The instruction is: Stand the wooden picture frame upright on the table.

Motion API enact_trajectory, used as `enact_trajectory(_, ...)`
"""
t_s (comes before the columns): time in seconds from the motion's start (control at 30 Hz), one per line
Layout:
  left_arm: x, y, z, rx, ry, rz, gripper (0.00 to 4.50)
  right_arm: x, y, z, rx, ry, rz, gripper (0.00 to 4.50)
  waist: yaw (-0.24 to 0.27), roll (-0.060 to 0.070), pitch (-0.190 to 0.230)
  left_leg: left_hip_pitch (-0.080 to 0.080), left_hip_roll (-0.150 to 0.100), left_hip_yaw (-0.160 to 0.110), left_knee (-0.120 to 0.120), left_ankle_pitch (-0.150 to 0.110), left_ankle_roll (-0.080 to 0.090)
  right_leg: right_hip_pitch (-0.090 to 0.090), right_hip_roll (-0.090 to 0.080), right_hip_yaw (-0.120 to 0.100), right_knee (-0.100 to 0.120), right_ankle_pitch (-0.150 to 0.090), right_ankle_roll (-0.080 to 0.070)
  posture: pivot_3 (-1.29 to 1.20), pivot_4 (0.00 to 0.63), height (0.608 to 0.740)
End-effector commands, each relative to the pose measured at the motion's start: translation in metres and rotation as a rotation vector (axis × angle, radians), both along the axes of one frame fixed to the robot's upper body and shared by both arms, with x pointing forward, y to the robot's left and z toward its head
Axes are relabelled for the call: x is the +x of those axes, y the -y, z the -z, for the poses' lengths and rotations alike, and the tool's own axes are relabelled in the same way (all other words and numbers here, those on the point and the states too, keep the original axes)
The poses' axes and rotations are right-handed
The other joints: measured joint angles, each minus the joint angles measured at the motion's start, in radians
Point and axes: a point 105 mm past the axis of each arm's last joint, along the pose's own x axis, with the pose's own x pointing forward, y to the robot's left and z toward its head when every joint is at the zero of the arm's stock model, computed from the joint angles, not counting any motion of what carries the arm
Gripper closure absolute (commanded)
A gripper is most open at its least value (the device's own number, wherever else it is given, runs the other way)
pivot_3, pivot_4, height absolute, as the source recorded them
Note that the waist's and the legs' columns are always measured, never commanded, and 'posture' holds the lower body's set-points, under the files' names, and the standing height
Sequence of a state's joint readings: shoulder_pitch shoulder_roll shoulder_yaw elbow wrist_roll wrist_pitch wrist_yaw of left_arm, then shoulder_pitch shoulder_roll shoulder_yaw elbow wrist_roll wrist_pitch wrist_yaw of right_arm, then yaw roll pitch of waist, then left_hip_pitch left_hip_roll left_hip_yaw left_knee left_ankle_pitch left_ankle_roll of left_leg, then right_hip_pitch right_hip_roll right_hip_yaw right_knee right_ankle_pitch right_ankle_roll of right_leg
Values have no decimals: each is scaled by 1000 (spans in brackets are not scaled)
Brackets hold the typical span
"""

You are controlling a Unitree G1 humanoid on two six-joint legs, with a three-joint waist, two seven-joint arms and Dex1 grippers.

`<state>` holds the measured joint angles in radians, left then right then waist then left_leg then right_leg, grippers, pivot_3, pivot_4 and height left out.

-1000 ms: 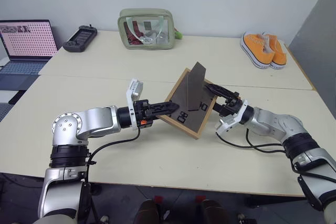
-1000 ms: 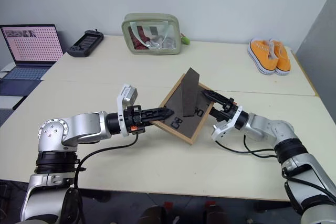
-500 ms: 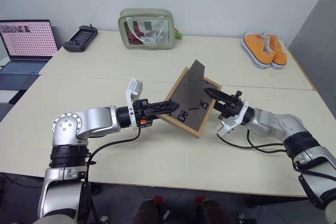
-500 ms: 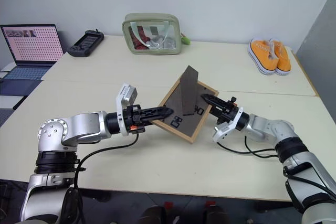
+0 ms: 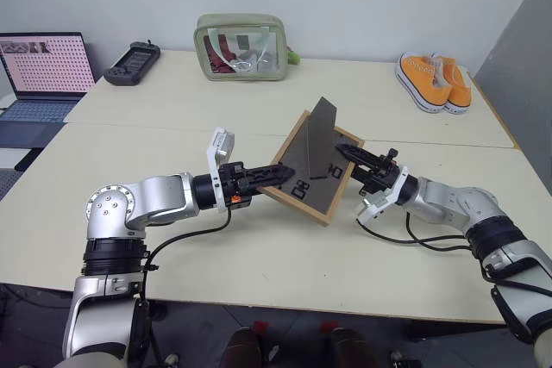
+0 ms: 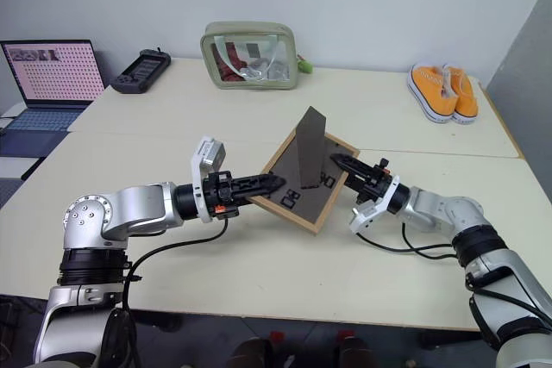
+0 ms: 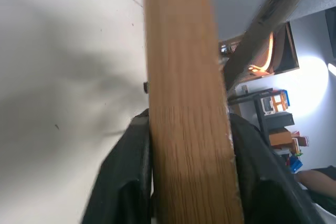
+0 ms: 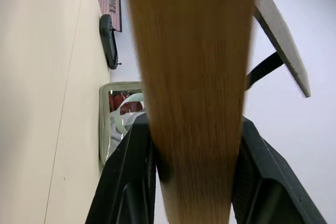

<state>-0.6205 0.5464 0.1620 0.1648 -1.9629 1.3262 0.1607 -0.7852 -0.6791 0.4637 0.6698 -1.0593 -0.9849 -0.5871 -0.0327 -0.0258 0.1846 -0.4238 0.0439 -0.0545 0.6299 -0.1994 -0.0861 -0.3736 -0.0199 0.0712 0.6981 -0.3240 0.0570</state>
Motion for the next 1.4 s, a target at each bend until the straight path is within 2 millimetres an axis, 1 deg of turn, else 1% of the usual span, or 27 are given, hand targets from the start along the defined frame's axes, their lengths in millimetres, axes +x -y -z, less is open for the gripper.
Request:
enact_trajectory(0.03, -3, 0, -13, -15, 57, 7, 1745, -1, 1, -17, 36, 48, -14, 3110, 0, 0, 0, 0, 0, 0, 0, 0, 0, 0, 0, 0, 0, 0, 0, 0, 150, 740)
enact_trajectory(0.17, -3, -1, -14, 0, 66, -4, 928, -1, 0, -17, 36, 47, -15, 3110, 0, 0, 0, 0, 0, 0, 0, 0, 0, 0, 0, 0, 0, 0, 0, 0, 150, 740)
enact_trajectory(0.27, -6, -6, -23, 19, 128, -26, 321, 0, 0, -17, 37, 44, -18, 3110, 0, 0, 0, 0, 0, 0, 0, 0, 0, 0, 0, 0, 0, 0, 0, 0, 150, 740)
enact_trajectory(0.37, -5, -18, -35, 70, 266, -116, 321, 1, -3, -18, 39, 35, -27, 3110, -1, 0, 0, 0, 0, 0, 0, 0, 0, 0, 0, 0, 0, 0, 0, 0, 150, 740)
enact_trajectory(0.43, -2, -28, -39, 182, 425, -229, 321, 2, -6, -17, 50, 16, -34, 3110, -4, 0, 0, 0, 0, 0, 0, 0, 0, 0, 0, 0, 0, 0, 0, 0, 150, 740)
enact_trajectory(0.47, -2, -30, -40, 222, 486, -259, 321, 3, -6, -17, 55, 9, -35, 3110, -6, 0, 0, 0, 0, 0, 0, 0, 0, 0, 0, 0, 0, 0, 0, 0, 150, 740)
enact_trajectory(0.57, -15, -35, -36, 309, 628, -313, 321, 8, -13, -16, 94, -58, -50, 3110, -8, 0, 0, 0, 1, 1, -1, 0, 0, 0, 0, 0, -1, 0, 0, 0, 150, 740)
enact_trajectory(0.6, -20, -37, -32, 367, 687, -344, 321, 10, -17, -15, 112, -101, -63, 3110, -10, 0, 0, 0, 1, 1, -1, 0, 0, 0, 0, 1, -1, 0, 0, 0, 150, 740)
enact_trajectory(0.67, -27, -39, -27, 430, 756, -382, 321, 12, -24, -14, 141, -165, -85, 3110, -15, 0, 0, 0, 1, 2, -1, 0, 0, 1, 0, 1, -1, 0, 0, 0, 150, 740)
enact_trajectory(0.77, -41, -42, -23, 459, 783, -450, 321, 16, -43, -10, 211, -342, -127, 3110, -21, -1, 0, 1, 1, 1, -1, 0, 1, 1, 0, 1, -1, 0, 0, 0, 150, 740)
enact_trajectory(0.8, -45, -45, -22, 493, 811, -468, 321, 20, -49, -10, 258, -416, -129, 3110, -24, -1, 0, 2, 1, 1, -1, -2, 3, 3, 0, 1, -2, 0, 0, 0, 150, 740)
enact_trajectory(0.93, -59, -49, -25, 553, 851, -501, 321, 37, -68, -9, 448, -795, -164, 3110, -26, 0, 0, 5, 3, 1, -2, -2, 3, 6, 1, 0, -1, 0, 0, 0, 150, 740)
enact_trajectory(1.03, -67, -49, -30, 554, 868, -509, 321, 41, -78, -10, 531, -1025, -250, 3110, -16, 0, 0, 6, 2, -1, -1, -2, 4, 7, 0, -1, -1, 0, 0, 0, 150, 740)
enact_trajectory(1.1, -69, -49, -31, 558, 867, -519, 321, 43, -83, -10, 559, -1132, -293, 3110, -8, 0, 0, 6, 2, -2, -1, -2, 4, 9, 0, -1, -2, 0, 0, 0, 150, 740)
enact_trajectory(1.2, -72, -51, -32, 562, 859, -537, 321, 42, -92, -5, 574, -1327, -364, 3110, -4, 0, 0, 7, 2, -2, -2, -2, 4, 9, 0, -1, -2, 0, -1, 0, 150, 740)
enact_trajectory(1.27, -73, -51, -32, 566, 858, -539, 321, 39, -94, -1, 563, -1431, -409, 3110, -4, 1, 1, 7, 2, -1, -2, -2, 4, 8, 1, -1, -2, 0, -1, 0, 150, 740)
enact_trajectory(1.4, -74, -53, -33, 579, 856, -540, 321, 31, -92, 4, 534, -1580, -483, 3110, -2, 1, 1, 6, 2, 0, -2, -2, 4, 5, 1, -1, -1, 0, -1, 0, 150, 740)
